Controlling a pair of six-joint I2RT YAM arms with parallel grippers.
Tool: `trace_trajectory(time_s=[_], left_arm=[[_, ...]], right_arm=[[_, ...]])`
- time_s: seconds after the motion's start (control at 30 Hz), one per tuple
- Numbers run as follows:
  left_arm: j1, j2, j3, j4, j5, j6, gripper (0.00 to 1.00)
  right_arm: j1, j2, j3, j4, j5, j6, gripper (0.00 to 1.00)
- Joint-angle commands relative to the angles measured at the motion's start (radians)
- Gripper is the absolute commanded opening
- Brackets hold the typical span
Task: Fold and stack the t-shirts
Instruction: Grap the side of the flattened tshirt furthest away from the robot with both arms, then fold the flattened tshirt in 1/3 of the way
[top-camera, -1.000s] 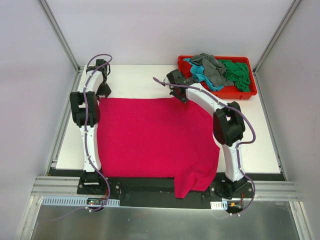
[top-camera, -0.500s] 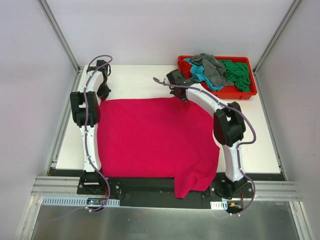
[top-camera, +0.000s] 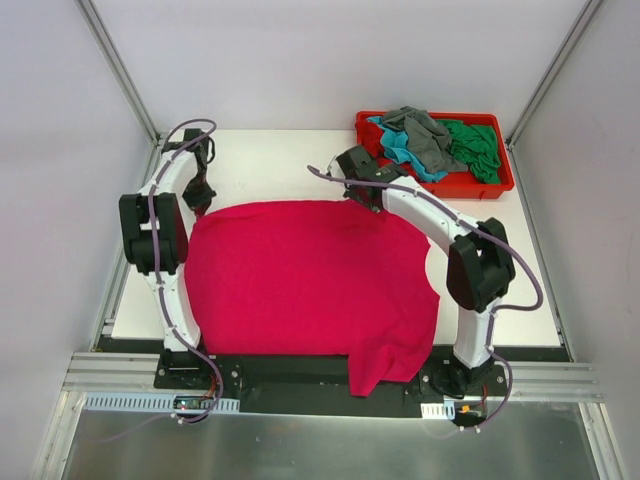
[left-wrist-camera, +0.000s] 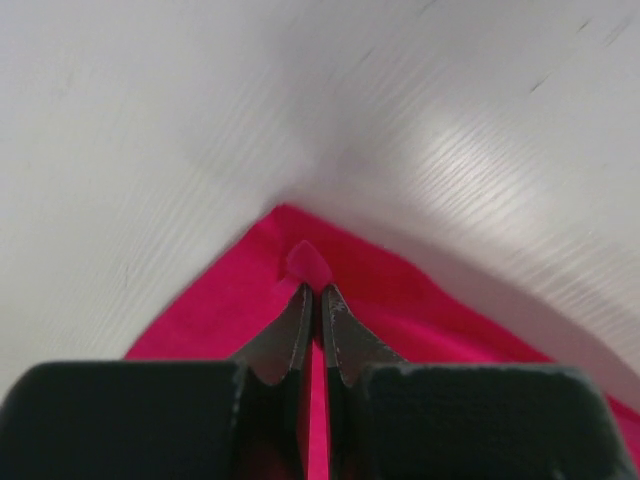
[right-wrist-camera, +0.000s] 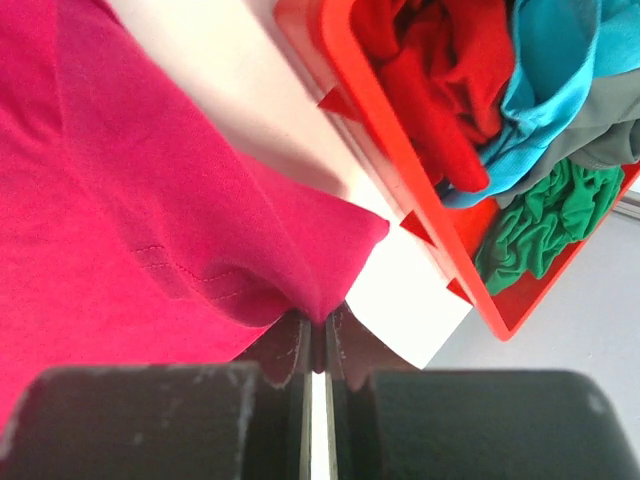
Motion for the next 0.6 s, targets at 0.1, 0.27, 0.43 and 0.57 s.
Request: trace_trajectory(time_s=[0.1,0.27,0.43,0.57], left_arm=[[-0.005,-0.286,-0.359,0.116,0.046,-0.052,0.0],[-0.014,-0.432,-0.569,0.225,0.135,-0.049,0.0],[-0.016,-0.497,-0.666,0.228,0.096,-0.067,0.0],[-0.016,-0.515,-0.683,0.228,0.082,-0.061,0.0]], right_arm=[[0.08,-0.177,-0.151,-0.132,0.054,0.079,0.0],[0.134,-0.249,-0.251,-0.211,0.101,0.15,0.0],[0.157,-0.266,-0.282,-0.307,0.139,0.211,0.01],[0.177,-0.28,-0.305,-0.359,0.141,0.236,0.0]])
